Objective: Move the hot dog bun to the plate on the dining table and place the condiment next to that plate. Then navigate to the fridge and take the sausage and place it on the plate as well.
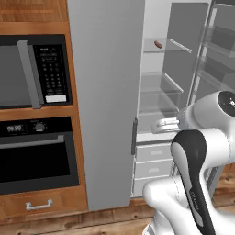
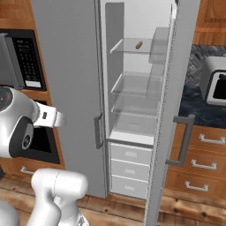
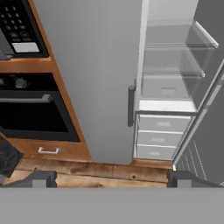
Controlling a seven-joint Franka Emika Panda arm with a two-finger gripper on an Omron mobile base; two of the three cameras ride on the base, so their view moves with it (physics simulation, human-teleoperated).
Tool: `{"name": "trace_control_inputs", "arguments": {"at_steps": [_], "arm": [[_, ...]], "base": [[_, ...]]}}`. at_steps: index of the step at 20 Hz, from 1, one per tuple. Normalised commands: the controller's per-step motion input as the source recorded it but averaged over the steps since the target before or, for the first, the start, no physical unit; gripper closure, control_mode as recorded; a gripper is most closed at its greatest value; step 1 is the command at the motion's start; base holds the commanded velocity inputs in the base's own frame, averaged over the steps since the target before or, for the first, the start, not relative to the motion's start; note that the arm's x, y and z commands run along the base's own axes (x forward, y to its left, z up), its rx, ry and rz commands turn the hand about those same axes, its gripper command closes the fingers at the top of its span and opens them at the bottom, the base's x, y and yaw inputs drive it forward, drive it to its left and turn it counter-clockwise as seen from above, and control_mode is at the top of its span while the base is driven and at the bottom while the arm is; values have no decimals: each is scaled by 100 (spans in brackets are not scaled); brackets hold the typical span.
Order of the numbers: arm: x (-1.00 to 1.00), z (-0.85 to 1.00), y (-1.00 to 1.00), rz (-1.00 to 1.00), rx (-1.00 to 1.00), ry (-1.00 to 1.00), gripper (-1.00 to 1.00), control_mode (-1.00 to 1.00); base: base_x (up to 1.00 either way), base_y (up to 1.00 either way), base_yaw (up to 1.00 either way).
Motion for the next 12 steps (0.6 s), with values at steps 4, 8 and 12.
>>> {"name": "trace_control_inputs", "arguments": {"at_steps": [4, 8, 12], "arm": [[0, 0, 0, 0, 0, 0, -100, 100], [0, 0, 0, 0, 0, 0, -100, 100], [0, 0, 0, 0, 0, 0, -100, 100]], "base": [[69, -27, -19], [85, -14, -38], [61, -14, -38]]}}
